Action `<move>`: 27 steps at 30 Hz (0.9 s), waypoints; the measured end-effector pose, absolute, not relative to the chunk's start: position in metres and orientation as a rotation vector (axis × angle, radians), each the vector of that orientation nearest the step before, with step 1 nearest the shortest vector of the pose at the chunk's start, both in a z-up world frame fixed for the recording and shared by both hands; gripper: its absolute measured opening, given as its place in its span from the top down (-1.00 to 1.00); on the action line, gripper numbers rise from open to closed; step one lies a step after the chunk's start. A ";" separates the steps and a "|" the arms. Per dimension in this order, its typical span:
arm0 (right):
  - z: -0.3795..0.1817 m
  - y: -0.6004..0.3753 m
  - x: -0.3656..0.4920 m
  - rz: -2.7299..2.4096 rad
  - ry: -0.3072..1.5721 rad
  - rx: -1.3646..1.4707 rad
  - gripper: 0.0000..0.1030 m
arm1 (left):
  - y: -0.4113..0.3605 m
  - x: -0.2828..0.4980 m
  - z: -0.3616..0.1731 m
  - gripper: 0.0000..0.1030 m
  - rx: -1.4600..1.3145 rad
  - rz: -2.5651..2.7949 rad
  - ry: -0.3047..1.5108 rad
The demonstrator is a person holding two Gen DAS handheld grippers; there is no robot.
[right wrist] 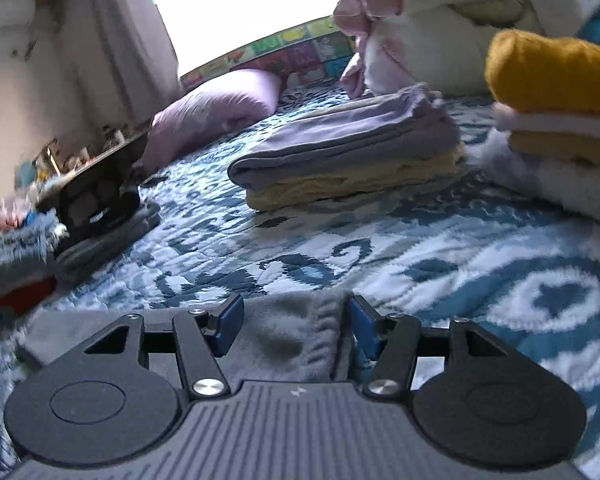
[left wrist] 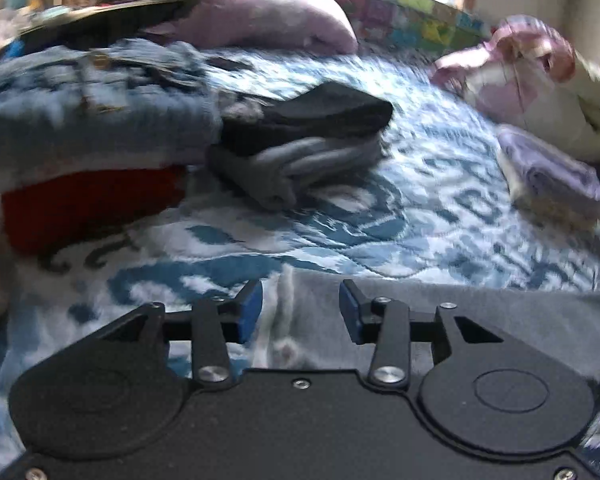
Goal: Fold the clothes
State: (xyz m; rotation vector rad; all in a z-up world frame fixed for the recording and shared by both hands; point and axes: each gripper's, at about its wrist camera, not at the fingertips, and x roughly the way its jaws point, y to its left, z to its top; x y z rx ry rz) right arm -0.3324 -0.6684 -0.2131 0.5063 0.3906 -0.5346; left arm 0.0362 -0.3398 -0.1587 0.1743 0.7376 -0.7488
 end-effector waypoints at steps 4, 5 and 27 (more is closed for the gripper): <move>-0.218 -0.682 -0.328 -0.532 0.424 0.524 -0.14 | -0.364 0.051 -0.171 0.21 0.282 -0.772 0.770; -0.220 -0.684 -0.327 -0.528 0.431 0.526 -0.14 | -0.369 0.055 -0.174 0.21 0.298 -0.769 0.779; -0.179 -0.633 -0.379 -0.469 0.199 0.405 0.53 | -0.304 -0.019 -0.108 0.92 0.178 -0.877 0.529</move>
